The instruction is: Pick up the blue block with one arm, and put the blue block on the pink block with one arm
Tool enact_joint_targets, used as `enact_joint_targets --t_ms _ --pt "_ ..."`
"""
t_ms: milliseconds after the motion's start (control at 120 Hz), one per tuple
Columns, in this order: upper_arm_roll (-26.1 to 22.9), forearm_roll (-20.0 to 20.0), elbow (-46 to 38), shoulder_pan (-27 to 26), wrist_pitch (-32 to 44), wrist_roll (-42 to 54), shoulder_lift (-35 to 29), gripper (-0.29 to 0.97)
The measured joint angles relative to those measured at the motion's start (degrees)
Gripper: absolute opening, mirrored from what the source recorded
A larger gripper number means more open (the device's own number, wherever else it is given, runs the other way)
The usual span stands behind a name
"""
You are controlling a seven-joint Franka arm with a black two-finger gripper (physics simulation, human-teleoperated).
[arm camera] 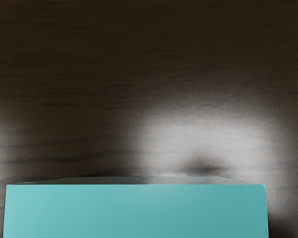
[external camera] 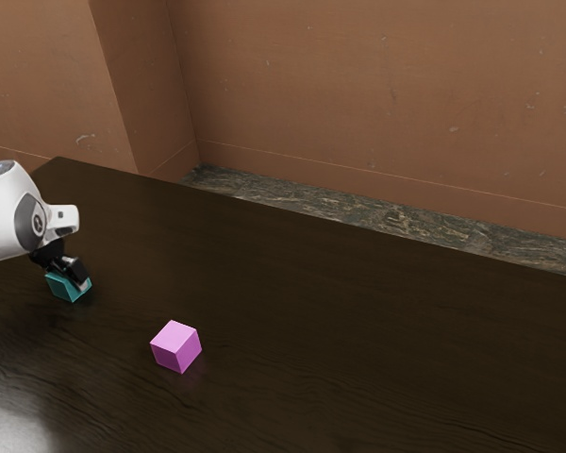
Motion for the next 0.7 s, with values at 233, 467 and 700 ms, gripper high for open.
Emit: enact_joint_targets --t_ms 233,467,700 --pt "0.0 -2.8 0.0 -0.1 0.0 1.4 -0.1 0.43" --pt "0.1 -2.7 -2.1 -2.2 0.3 1.6 -6.3 0.34" --pt "-2.0 -2.4 -15.4 -11.1 -0.4 -3.8 -23.8 0.35"
